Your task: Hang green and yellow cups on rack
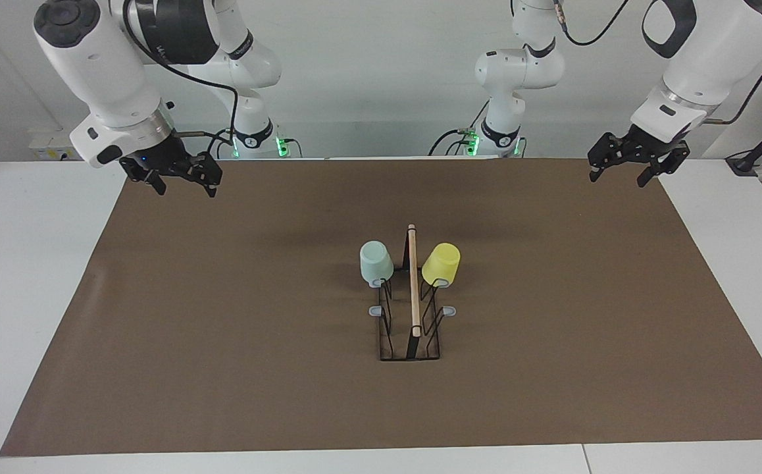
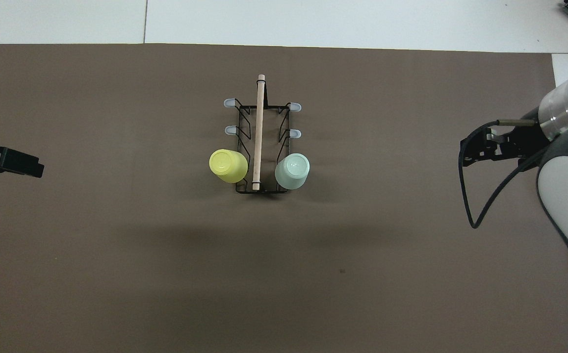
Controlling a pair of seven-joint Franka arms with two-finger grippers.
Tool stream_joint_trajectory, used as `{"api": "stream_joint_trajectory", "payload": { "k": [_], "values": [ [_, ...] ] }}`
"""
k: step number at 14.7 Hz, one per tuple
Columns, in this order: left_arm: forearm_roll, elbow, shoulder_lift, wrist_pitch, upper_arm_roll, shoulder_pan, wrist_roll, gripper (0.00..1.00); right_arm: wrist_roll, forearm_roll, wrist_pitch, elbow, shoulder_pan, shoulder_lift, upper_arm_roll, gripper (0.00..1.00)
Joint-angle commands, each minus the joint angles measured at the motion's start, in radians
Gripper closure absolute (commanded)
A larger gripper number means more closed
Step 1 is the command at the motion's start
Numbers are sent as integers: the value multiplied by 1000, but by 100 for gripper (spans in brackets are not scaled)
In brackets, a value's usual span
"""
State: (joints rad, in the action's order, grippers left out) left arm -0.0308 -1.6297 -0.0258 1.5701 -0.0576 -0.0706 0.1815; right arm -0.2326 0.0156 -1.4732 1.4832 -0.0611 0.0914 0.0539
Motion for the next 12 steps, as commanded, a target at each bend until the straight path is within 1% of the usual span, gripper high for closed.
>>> {"api": "stream_joint_trajectory", "payload": {
  "k": [1, 4, 7, 10, 11, 12],
  "values": [
    [14, -2, -6, -9, -1, -1, 3, 0, -16, 18, 8, -15, 1, -6, 3, 0],
    [14, -2, -6, -9, -2, -1, 3, 0, -7, 3, 16, -21, 13, -6, 3, 0],
    [14, -2, -6, -9, -1, -1, 3, 0, 44, -3, -15, -3, 20, -12, -8, 0],
    [14, -2, -6, -9, -2, -1, 3, 0, 73, -3, -44, 37, 47, -27, -9, 0],
    [14, -2, -6, -9, -1, -1, 3, 0, 73, -2, -62, 64, 49, -41, -9, 0],
    [14, -2, -6, -9, -2, -1, 3, 0, 75, 1, -105, 113, 61, -67, -9, 0]
  ]
}}
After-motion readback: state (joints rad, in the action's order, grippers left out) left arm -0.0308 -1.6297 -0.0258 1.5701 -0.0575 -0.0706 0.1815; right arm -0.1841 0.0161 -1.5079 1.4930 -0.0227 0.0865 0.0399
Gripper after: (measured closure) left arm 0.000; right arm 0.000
